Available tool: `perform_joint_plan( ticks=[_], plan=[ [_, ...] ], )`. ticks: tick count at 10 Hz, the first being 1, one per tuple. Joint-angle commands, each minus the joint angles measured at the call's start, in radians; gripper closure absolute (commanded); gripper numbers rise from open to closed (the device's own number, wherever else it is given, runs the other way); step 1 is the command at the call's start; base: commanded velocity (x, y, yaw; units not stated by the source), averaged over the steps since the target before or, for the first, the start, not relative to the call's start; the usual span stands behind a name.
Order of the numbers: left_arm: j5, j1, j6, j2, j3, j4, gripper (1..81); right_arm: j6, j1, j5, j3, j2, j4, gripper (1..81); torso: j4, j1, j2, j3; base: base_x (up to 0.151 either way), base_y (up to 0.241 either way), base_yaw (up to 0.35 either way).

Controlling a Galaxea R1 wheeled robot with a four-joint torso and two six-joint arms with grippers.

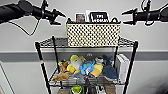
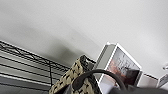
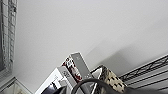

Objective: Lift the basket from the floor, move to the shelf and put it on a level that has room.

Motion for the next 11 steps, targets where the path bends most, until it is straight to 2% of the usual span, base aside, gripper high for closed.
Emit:
perform_joint_plan(
  ticks=[1,3,6,10,11],
  plan=[
    [-0.014,-0.192,0.005,-0.131,0.137,0.002,1.0,0.001,0.185,0.004,0.105,-0.077,0.012,1.0,0.000,0.000,0.000,0.000,0.000,0.000,0.000],
    [-0.048,-0.201,0.005,-0.214,0.243,0.002,1.0,0.001,0.197,-0.003,0.172,-0.164,0.012,1.0,0.000,0.000,0.000,0.000,0.000,0.000,0.000],
    [-0.046,-0.201,0.003,-0.329,0.347,0.008,1.0,0.003,0.211,-0.029,0.227,-0.263,-0.002,1.0,0.000,0.000,0.000,0.000,0.000,0.000,0.000],
    [0.012,-0.179,0.003,-0.467,0.363,0.073,1.0,0.005,0.186,-0.093,0.223,-0.368,-0.053,1.0,0.000,-0.001,-0.001,0.001,0.000,0.000,0.000],
    [0.029,-0.170,0.003,-0.496,0.363,0.100,1.0,0.006,0.174,-0.136,0.203,-0.377,-0.080,1.0,0.000,-0.001,-0.001,0.001,0.000,0.000,0.000]
  ],
)
